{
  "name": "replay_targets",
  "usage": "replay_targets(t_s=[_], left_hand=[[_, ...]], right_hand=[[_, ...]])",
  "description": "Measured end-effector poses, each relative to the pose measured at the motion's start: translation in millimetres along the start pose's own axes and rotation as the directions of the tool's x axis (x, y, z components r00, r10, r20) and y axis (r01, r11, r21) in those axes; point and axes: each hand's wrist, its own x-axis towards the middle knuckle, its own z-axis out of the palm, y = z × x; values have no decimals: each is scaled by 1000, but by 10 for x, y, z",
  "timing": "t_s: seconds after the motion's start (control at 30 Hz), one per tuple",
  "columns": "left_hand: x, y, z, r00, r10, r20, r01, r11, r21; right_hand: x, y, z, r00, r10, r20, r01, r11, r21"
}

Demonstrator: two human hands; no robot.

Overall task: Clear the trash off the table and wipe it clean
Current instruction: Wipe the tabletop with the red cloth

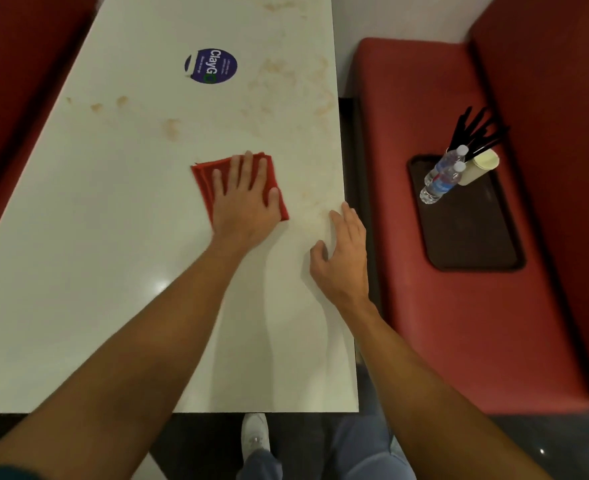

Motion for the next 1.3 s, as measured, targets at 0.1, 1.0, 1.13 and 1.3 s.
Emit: replay_targets(t_s=[0.1, 1.0, 1.13, 1.3], left_hand=[[-359, 269, 31, 981, 194, 29, -195, 981, 7], [-1472, -668, -279, 987, -149, -59, 82, 786, -613], [-1176, -971, -347, 965, -259, -45, 183, 783, -594], [-592, -1004, -252, 968, -249, -33, 187, 801, -569]], right_hand=[[-43, 3, -32, 999, 50, -3, -50, 996, 76], [-415, -738, 423, 998, -29, -46, 22, 987, -157], [-562, -744, 748, 991, -2, 133, 63, 887, -457], [-330, -490, 574, 998, 55, 17, -38, 852, -522]])
